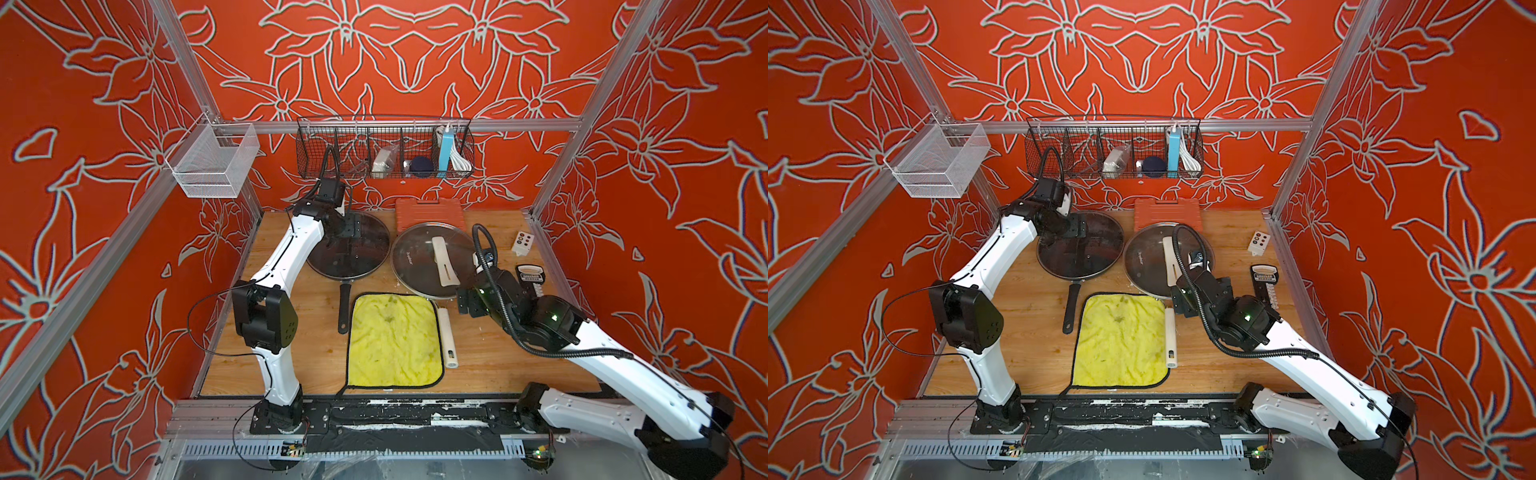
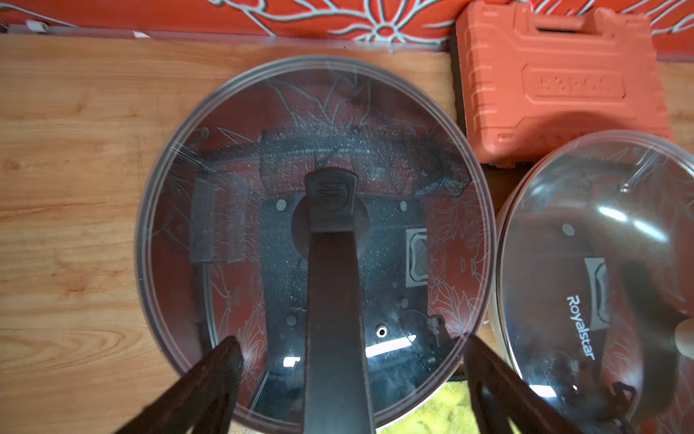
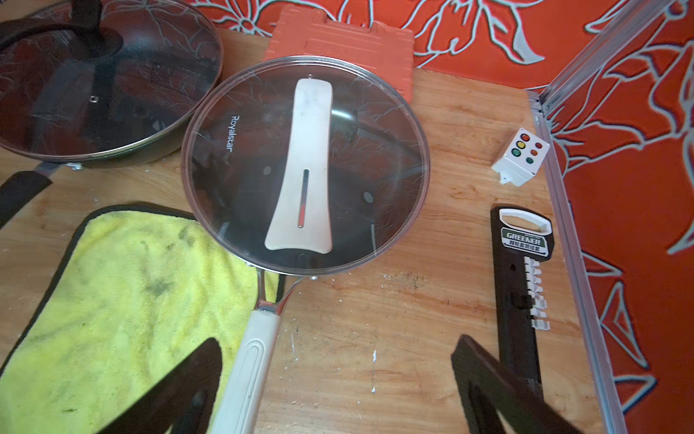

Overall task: Wipe the pot lid with a cloth
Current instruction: Pick up the pot lid from the cooking pot.

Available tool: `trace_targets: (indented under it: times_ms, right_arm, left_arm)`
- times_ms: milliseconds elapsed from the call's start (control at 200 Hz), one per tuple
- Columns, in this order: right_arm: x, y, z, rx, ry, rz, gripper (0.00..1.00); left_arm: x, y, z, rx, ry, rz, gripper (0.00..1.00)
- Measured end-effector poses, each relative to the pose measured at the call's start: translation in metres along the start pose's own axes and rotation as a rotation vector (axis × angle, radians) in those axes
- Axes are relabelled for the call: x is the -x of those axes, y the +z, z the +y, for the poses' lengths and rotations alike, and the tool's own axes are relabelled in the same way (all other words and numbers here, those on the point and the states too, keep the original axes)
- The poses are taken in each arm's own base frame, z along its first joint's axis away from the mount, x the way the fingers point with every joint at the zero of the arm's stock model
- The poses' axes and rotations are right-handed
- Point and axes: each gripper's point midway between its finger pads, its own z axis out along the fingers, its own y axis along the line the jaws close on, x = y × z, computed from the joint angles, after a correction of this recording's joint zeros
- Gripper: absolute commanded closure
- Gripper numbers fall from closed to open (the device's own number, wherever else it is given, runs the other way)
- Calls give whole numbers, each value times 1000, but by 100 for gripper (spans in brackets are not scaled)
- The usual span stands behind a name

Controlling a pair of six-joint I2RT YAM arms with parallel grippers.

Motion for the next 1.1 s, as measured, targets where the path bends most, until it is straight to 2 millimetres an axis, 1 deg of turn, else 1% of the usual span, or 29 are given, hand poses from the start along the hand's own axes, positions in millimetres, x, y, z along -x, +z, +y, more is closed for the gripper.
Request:
trace_targets:
  times_ms: [190,305,435,565,756,886,1101]
  right_arm:
    - [-7,-4,22,56,-13,7,2]
    - [-16,-7,36,92,-27,13,2]
    - [-24,-12,52,130,-56,15,2]
    - [-33,-16,68,167,-94,22,2]
    - [-47,-14,86,210,-138,30,2]
    - [-54,-12,95,237,-147,32,2]
    - [-56,-13,105,263,-153,26,2]
  left_arm:
    - [-6,15,-2,5,30,29,14]
    - [-13,31,1,25,41,62,19]
    - [-22,53,4,39,45,104,21]
    - [-28,66,6,51,47,130,26]
    - [-22,69,7,64,37,105,34]
    - [-15,70,8,69,30,74,36]
    - [-7,74,7,76,29,58,37]
